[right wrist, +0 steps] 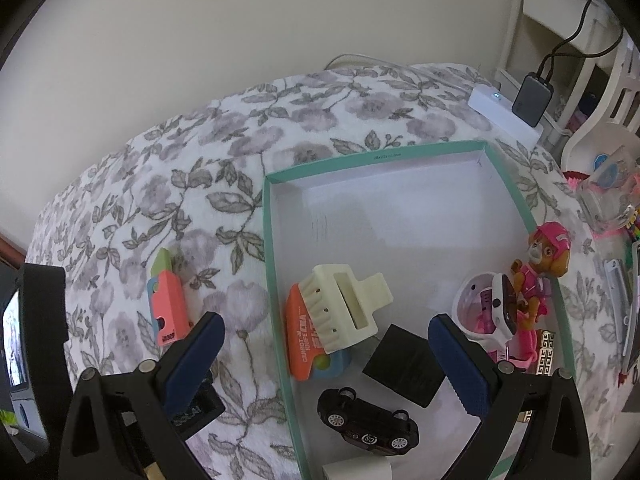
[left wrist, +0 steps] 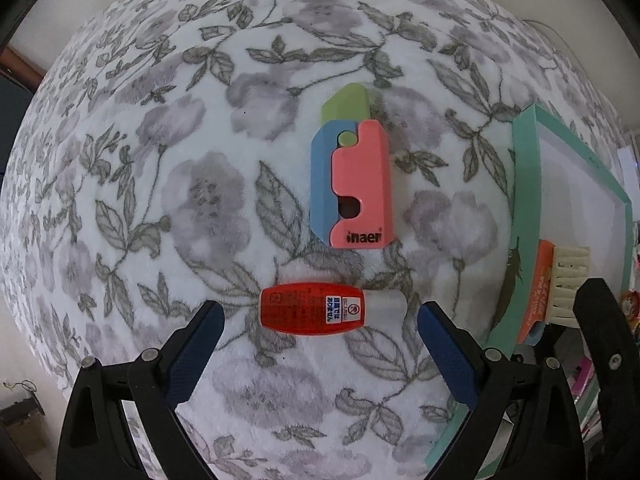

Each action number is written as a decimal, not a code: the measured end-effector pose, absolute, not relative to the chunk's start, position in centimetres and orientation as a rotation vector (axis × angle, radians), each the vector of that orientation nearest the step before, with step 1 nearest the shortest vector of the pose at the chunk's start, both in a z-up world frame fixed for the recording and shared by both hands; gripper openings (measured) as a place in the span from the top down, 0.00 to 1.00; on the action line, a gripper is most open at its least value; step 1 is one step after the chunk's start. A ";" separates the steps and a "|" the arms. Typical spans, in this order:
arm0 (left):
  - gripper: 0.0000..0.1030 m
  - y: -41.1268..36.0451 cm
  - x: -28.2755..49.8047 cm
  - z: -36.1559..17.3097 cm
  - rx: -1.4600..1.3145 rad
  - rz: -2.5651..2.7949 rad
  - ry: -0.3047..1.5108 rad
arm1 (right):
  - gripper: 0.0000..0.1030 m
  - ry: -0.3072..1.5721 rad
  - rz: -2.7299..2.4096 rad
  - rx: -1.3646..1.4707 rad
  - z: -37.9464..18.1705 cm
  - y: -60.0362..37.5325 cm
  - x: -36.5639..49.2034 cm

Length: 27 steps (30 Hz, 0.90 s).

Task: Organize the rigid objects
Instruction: 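Move both tools back to the red glue bottle and pink-blue folding toy, then grasp the red glue bottle with the left tool while the right grasps the pink-blue folding toy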

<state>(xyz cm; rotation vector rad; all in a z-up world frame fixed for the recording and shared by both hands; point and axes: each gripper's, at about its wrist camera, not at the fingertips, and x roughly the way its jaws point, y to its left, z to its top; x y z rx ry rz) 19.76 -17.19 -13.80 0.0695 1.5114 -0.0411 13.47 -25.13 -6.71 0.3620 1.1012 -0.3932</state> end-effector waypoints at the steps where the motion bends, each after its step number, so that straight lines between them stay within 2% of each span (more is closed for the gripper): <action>1: 0.05 -17.6 19.7 -14.0 0.078 -0.038 1.511 | 0.00 1.101 -0.393 0.362 -6.7 -25.1 13.5; 14: 0.06 -21.9 19.0 -14.9 0.141 -0.040 1.507 | 0.00 1.107 -0.395 0.361 -6.9 -25.2 13.5; 15: 0.07 -22.2 18.9 -14.9 0.143 -0.041 1.508 | 0.00 1.108 -0.395 0.360 -6.9 -25.1 13.5; 16: 0.14 -22.3 18.9 -14.9 0.144 -0.042 1.507 | 0.00 1.110 -0.394 0.359 -6.9 -25.1 13.5; 18: 0.20 -22.2 18.8 -15.0 0.144 -0.048 1.513 | 0.00 1.113 -0.393 0.357 -7.0 -25.0 13.5; 27: 0.24 -22.6 18.6 -15.4 0.115 -0.067 1.530 | 0.00 1.123 -0.389 0.342 -7.2 -24.8 13.6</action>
